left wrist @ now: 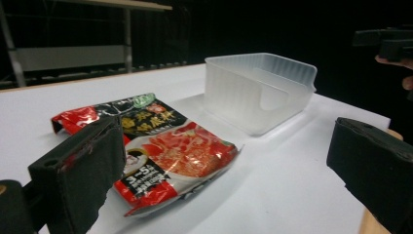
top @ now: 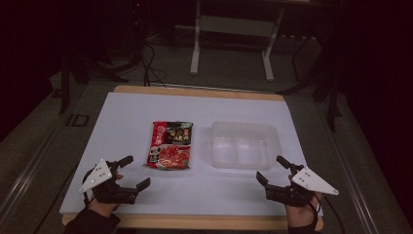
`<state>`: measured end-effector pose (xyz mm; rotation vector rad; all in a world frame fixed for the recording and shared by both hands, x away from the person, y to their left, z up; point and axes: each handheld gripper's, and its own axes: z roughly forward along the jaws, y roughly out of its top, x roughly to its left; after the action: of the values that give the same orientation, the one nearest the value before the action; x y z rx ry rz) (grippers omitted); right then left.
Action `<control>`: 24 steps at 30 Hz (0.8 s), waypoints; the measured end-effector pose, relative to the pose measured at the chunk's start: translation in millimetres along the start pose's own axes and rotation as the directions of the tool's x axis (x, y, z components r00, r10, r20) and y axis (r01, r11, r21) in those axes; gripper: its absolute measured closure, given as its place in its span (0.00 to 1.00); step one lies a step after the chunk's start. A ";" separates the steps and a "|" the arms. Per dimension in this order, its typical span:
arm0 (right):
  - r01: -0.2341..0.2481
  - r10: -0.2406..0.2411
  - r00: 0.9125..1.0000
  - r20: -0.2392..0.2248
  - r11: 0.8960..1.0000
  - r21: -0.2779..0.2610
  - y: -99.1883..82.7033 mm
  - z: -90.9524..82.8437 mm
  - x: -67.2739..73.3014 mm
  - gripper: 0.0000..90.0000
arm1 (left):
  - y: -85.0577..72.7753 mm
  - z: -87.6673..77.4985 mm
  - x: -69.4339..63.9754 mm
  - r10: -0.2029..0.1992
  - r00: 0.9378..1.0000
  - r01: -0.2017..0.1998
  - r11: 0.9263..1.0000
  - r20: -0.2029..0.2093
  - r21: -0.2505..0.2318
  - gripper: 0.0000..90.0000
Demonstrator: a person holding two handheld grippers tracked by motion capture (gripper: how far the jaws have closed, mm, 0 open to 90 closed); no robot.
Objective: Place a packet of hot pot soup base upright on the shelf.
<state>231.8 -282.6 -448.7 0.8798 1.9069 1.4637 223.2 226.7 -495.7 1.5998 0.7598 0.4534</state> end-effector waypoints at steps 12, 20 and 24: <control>0.009 -0.008 1.000 -0.019 1.000 0.013 3.1 -2.1 2.6 0.12 | 7.1 0.1 -7.1 0.006 0.991 -0.021 0.994 0.134 0.109 0.01; 0.021 -0.021 0.997 -0.078 1.000 0.002 9.2 -1.9 11.7 0.11 | 18.0 1.2 -15.1 0.019 0.985 -0.045 0.988 0.172 0.145 0.01; 0.032 -0.034 0.996 -0.088 0.999 -0.016 11.5 -4.1 14.8 0.11 | 28.3 1.9 -18.1 0.055 0.987 -0.077 0.986 0.152 0.145 0.01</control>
<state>221.3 -271.3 -437.3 0.7853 1.9629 1.5176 217.7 211.7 -466.1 1.7828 0.6417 0.3271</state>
